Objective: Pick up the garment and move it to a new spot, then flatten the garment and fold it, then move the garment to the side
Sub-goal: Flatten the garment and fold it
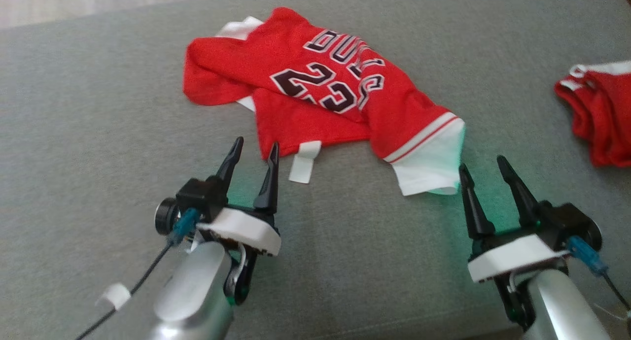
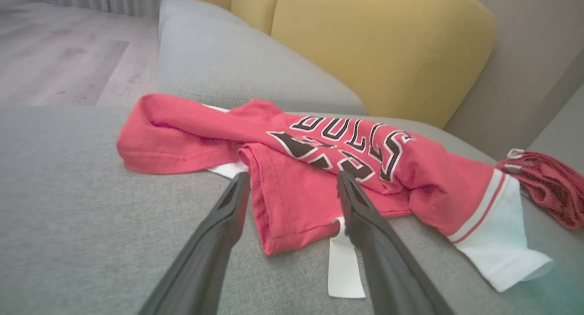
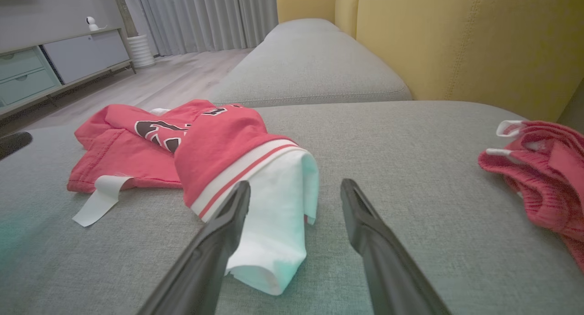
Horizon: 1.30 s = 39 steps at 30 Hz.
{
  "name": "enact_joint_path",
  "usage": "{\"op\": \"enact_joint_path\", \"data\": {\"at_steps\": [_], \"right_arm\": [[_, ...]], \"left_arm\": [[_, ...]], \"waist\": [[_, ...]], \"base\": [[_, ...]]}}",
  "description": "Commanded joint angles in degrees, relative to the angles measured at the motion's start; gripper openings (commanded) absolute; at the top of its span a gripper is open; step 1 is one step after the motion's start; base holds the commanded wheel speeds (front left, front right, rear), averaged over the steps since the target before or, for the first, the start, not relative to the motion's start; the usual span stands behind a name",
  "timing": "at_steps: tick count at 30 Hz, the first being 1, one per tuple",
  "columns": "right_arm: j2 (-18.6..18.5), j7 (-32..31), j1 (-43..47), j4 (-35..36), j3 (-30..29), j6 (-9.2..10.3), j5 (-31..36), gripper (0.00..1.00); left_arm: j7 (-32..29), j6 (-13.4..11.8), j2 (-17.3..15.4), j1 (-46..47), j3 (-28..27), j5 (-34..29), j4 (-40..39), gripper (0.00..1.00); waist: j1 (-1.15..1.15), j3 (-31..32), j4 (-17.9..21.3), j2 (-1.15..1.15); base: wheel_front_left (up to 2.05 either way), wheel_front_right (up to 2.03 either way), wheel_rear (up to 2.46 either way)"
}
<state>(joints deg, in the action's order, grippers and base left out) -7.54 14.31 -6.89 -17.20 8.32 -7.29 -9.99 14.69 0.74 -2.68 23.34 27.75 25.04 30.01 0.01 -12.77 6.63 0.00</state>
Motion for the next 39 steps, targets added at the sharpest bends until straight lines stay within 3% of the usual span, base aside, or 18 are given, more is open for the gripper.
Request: {"op": "enact_joint_path", "data": {"at_steps": [1,7,15,16,17,18,24,28,32,39], "right_arm": [[0.4,0.7,-2.5,2.1,1.8,-0.2,0.7,1.0],[1.6,0.7,-3.6,2.6,2.8,-0.2,0.5,1.0],[1.8,0.7,-3.6,2.5,2.3,-0.2,0.4,1.0],[1.7,0.7,-3.7,2.4,2.2,-0.2,0.4,1.0],[1.7,0.7,-3.8,2.3,2.2,-0.2,0.4,1.0],[1.7,0.7,-3.9,2.2,2.2,-0.2,0.4,1.0],[1.4,0.7,-3.8,1.7,0.6,-0.2,0.3,1.0],[1.1,0.7,-2.6,1.2,-0.1,-0.2,0.2,1.0],[1.0,0.7,-1.3,0.5,-0.3,-0.2,-0.1,1.0],[1.3,0.7,-0.3,-0.9,0.1,-0.2,-0.1,1.0]], "left_arm": [[0.3,-1.1,-0.2,3.6,-0.2,1.1,2.3,1.0],[0.3,-4.8,-0.2,8.4,0.8,3.0,12.8,1.0],[0.3,-4.0,-0.2,9.7,1.7,4.4,13.8,1.0],[0.3,-3.9,-0.2,9.7,2.0,4.7,14.0,0.85],[0.3,-4.0,-0.2,9.8,2.3,4.9,14.2,0.37],[0.3,-4.1,-0.2,9.8,2.6,4.9,14.6,0.0],[0.3,-5.1,-0.2,8.5,-0.5,4.6,10.5,0.0],[0.3,-6.2,-0.4,4.5,-7.7,1.1,4.1,0.0],[0.3,-5.4,-1.5,-0.3,-12.9,-2.4,0.6,0.0],[0.3,-6.3,-2.7,-4.2,-23.2,-6.0,-2.9,0.0]], "waist": [[-0.01,-2.2,2.6,0.0],[-0.01,-3.9,5.6,0.0],[-0.01,-4.9,5.4,0.0],[-0.01,-4.8,5.2,0.0],[-0.01,-4.8,5.0,0.0],[-0.01,-4.7,4.8,0.0],[-0.01,-3.1,1.5,0.0],[-0.01,-1.8,-1.3,0.0],[-0.01,-0.4,-3.7,0.0],[-0.01,0.6,-5.0,0.0]], "base": [[0.0,0.0,0.0],[0.0,0.0,0.0],[0.0,0.0,0.0],[0.0,0.0,0.0],[0.0,0.0,0.0],[0.0,0.0,0.0],[0.0,0.0,0.0],[0.0,0.0,0.0],[0.0,0.0,0.0],[0.0,0.0,0.0]]}}
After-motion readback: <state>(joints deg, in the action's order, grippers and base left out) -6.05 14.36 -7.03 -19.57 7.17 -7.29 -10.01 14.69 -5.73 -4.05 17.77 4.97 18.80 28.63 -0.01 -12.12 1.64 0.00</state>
